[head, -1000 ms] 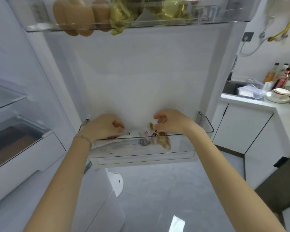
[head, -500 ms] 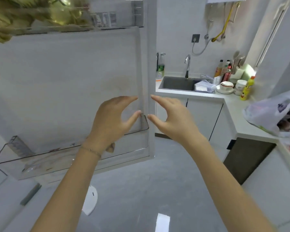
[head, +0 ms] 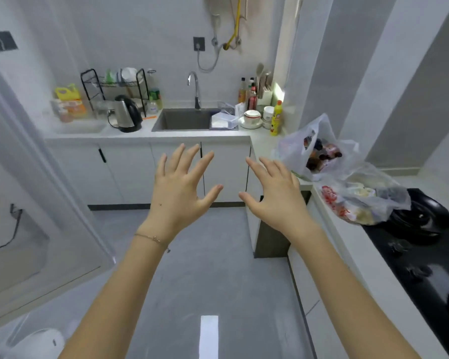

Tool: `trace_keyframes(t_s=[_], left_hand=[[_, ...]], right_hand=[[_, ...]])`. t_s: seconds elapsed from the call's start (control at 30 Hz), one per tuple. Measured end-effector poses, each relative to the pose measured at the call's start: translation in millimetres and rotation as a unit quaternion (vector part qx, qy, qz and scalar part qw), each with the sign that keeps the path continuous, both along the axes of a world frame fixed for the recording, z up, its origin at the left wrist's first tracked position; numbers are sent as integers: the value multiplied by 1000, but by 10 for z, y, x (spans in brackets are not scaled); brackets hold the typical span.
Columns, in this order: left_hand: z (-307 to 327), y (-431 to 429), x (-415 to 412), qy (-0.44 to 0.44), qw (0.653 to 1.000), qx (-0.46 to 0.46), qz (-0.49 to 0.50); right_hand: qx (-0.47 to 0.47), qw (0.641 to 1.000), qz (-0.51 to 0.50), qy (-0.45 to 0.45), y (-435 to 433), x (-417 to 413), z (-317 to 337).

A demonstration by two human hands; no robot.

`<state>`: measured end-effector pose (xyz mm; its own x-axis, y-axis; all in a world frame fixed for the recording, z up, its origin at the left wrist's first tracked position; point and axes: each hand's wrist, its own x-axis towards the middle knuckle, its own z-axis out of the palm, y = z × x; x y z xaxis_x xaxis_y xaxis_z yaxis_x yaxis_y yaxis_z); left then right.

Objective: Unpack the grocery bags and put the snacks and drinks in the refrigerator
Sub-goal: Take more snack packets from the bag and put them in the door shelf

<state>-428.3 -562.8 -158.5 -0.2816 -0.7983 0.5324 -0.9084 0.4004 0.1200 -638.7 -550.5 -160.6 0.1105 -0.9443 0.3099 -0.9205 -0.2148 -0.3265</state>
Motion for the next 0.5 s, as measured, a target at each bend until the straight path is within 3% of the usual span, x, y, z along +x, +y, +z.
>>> trace_keyframes(t_s=[0.5], left_hand=[[-572,-2166,-2324,-16,981,52,-186]], right_hand=[[18,970,-242,-15,-1233,-2141,-507]])
